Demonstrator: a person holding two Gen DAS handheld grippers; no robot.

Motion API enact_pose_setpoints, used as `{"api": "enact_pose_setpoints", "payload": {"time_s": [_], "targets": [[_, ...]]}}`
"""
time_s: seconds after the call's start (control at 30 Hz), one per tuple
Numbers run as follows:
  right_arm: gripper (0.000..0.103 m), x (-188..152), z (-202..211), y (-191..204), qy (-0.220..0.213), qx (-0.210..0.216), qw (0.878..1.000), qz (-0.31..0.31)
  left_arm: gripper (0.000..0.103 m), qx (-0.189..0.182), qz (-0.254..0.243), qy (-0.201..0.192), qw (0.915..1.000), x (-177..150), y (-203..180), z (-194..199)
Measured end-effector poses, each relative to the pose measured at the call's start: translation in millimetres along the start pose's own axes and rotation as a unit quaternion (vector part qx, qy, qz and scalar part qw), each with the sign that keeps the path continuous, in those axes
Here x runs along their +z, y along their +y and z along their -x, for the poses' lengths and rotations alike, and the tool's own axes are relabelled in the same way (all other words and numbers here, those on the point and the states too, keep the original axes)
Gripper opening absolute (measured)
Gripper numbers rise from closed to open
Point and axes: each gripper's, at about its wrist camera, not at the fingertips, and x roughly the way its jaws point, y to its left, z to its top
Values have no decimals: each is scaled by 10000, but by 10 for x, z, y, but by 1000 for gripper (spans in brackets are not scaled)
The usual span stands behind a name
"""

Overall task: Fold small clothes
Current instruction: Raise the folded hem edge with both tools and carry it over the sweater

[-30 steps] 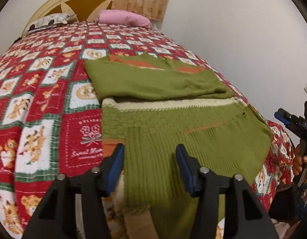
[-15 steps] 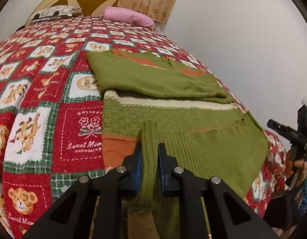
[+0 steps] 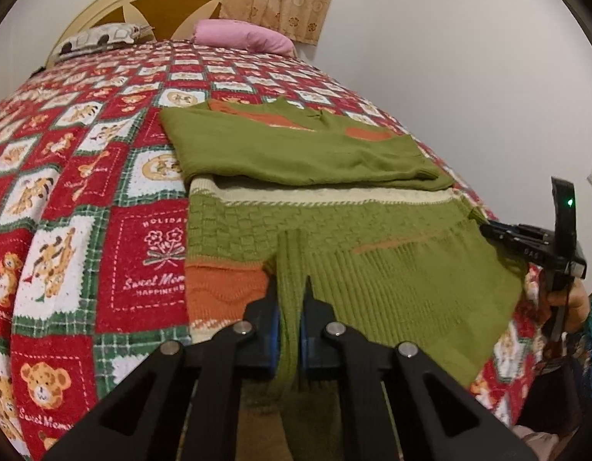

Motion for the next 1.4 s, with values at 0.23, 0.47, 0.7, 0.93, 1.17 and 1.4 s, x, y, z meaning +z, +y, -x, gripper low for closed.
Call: {"api": "enact_pose_setpoints", "payload": {"time_s": [0.23,0.47,0.7,0.93,1.17,1.4], "targets": [[12,149,487,-185,-641,550,9941,-685,7,-33,95,-311,9995,210,-90,229],[12,463,802,-90,-1264,400,9894,-588,7,34,223,-716,9972,611,-84,372],[11,800,752,-119,-1423,224,9881,-530,6,195,617,-771,9949,950,137,234],[11,1204,458,-159,-1420,71,9887,-481,6,326,769,-700,9940,1281,277,-15],[10,1764,-36,-156,-1406,-223,9894,-282,6,490,900,-691,9923,1773,460,-339],[10,2125,-749,-229,-1212,-458,9911,-303,6,666,1011,-592,9909,2095,623,-866]]}}
